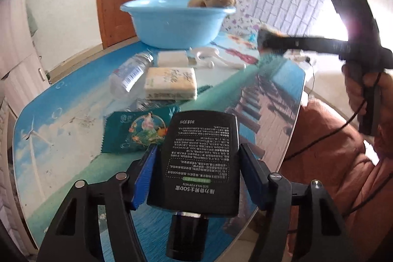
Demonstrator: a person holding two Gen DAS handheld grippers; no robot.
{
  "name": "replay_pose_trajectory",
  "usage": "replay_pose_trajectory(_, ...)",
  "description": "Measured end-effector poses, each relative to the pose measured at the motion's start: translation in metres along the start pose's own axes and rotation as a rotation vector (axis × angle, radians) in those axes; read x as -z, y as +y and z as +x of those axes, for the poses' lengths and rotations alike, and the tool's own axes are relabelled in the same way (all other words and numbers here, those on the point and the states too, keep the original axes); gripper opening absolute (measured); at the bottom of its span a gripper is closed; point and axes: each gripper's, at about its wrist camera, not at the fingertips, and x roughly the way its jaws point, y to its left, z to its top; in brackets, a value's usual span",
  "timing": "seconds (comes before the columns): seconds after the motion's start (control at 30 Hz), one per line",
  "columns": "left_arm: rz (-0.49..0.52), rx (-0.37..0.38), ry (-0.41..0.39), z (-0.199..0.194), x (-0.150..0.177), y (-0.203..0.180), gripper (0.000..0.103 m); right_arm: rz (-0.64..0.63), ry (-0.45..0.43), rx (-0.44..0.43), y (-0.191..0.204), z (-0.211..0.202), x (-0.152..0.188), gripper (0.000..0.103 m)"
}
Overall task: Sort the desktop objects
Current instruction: 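Carry the black MEN'S bottle and grey pouch over the blue basin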
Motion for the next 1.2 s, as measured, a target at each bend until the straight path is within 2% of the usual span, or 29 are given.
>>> replay_pose_trajectory(0.17,-0.059,-0.015,-0.033,-0.010,-0.009,0.010,0.062,0.004,0.004,-0.002,0.000,0.001,0.002,0.030)
replay_pose_trajectory(0.3,-0.117,0.002,-0.061,-0.017,-0.015,0.018,0.062,0.000,0.000,-0.004,0.002,0.000,0.001,0.030)
replay_pose_trajectory(0.43,-0.131,-0.005,-0.093,-0.026,-0.020,0.019,0.062,0.001,-0.012,-0.002,0.001,-0.003,-0.001,0.030)
replay_pose_trajectory(0.6,-0.167,0.024,-0.128,-0.035,-0.027,0.021,0.062,0.004,-0.010,-0.004,0.000,-0.002,-0.001,0.030)
replay_pose_trajectory(1.2,-0.188,0.007,-0.176,-0.046,-0.067,0.024,0.062,-0.020,-0.066,-0.023,0.005,-0.012,-0.021,0.030)
